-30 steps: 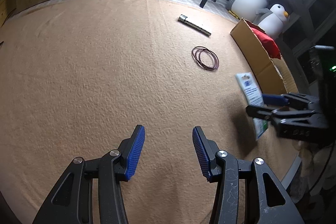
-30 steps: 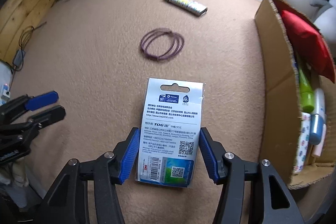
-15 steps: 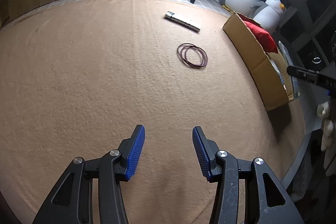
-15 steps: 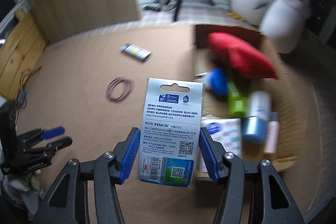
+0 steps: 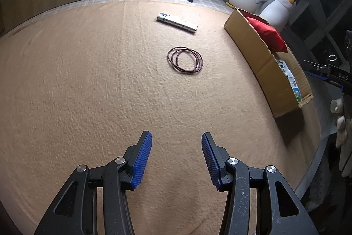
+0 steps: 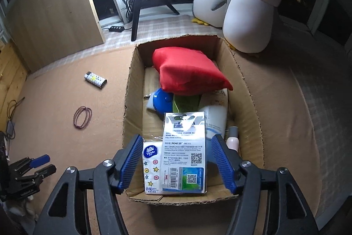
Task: Organize objects
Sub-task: 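Carry the card package with the right tool into the box and release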
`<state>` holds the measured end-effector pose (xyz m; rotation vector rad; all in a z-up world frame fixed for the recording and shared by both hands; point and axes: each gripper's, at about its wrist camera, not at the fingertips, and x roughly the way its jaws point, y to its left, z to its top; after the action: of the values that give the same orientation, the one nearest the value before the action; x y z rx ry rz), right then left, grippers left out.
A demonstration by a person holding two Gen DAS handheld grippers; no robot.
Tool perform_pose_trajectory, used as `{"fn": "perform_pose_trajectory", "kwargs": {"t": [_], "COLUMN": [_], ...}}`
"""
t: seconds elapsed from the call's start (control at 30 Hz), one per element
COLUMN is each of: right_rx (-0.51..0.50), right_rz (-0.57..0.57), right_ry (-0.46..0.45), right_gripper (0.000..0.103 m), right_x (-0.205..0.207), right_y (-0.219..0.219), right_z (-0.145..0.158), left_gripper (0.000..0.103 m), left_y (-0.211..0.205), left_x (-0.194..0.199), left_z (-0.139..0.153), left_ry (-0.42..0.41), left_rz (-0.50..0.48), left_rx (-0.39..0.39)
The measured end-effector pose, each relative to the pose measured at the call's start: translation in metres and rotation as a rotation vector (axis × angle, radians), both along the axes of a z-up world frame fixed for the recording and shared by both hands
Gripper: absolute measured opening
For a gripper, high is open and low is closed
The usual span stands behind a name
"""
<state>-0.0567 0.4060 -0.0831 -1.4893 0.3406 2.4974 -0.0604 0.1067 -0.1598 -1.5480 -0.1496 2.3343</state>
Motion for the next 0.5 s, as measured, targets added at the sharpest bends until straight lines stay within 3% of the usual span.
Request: {"fn": "perform_pose_trajectory", "kwargs": {"t": [0.2,0.5], "right_rx": [-0.072,-0.201], "right_rz": [0.01,0.04], "right_ry": [0.059,0.066], "right_gripper": [0.063,0.065], "right_x": [0.014,0.042], "right_y": [-0.005,-0.043], "right_z": [0.001,-0.016], "left_gripper": [0.051,0.051], "left_y": [0.0,0.002], "left_x": [-0.01,-0.046], "left_z": [0.002,0.01], "left_ry": [0.011,0.041], "left_rz": [0.005,0.016], "left_rx": [-0.018,-0.042]}}
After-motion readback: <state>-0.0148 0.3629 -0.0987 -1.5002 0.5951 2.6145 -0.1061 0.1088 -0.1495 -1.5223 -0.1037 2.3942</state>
